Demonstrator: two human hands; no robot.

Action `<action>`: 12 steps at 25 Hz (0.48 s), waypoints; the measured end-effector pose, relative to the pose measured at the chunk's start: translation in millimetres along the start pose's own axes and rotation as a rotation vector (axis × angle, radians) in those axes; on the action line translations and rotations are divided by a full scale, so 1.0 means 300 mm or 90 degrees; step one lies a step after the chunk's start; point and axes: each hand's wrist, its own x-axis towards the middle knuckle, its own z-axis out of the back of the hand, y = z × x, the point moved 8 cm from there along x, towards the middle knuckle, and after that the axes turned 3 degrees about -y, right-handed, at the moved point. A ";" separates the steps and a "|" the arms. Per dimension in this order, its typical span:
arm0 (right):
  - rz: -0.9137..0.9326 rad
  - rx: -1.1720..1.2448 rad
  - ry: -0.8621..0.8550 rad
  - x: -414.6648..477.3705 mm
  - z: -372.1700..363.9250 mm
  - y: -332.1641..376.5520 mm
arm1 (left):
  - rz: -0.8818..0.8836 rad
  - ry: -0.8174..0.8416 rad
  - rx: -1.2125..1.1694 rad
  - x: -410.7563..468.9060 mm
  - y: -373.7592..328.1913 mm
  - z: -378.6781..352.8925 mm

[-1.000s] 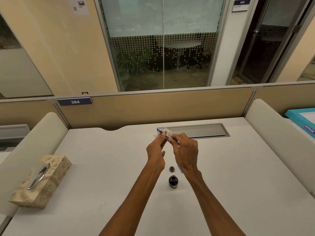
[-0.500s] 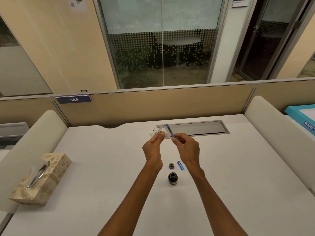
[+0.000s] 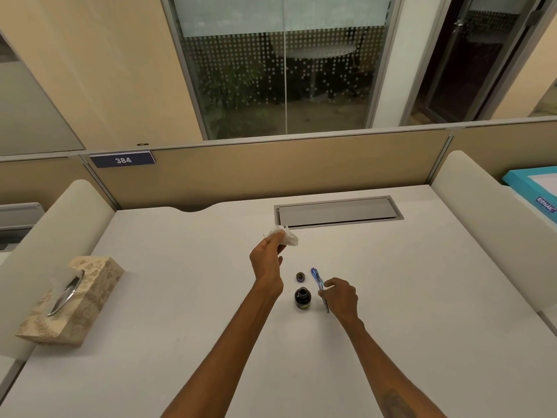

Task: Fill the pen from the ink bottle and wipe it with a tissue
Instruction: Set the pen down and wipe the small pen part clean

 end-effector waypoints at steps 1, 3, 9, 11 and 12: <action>-0.012 -0.006 0.006 0.000 -0.014 -0.023 | -0.015 0.010 0.015 -0.001 -0.001 -0.002; -0.011 -0.030 0.021 0.001 -0.038 -0.055 | -0.044 0.024 0.050 0.009 0.005 -0.001; 0.014 -0.093 0.033 -0.001 -0.102 -0.112 | -0.067 0.023 0.085 0.009 0.012 0.013; 0.014 -0.082 0.023 -0.001 -0.110 -0.115 | -0.063 0.028 0.088 0.001 0.014 0.013; 0.014 -0.079 0.022 0.002 -0.115 -0.117 | -0.061 0.031 0.088 -0.001 0.015 0.013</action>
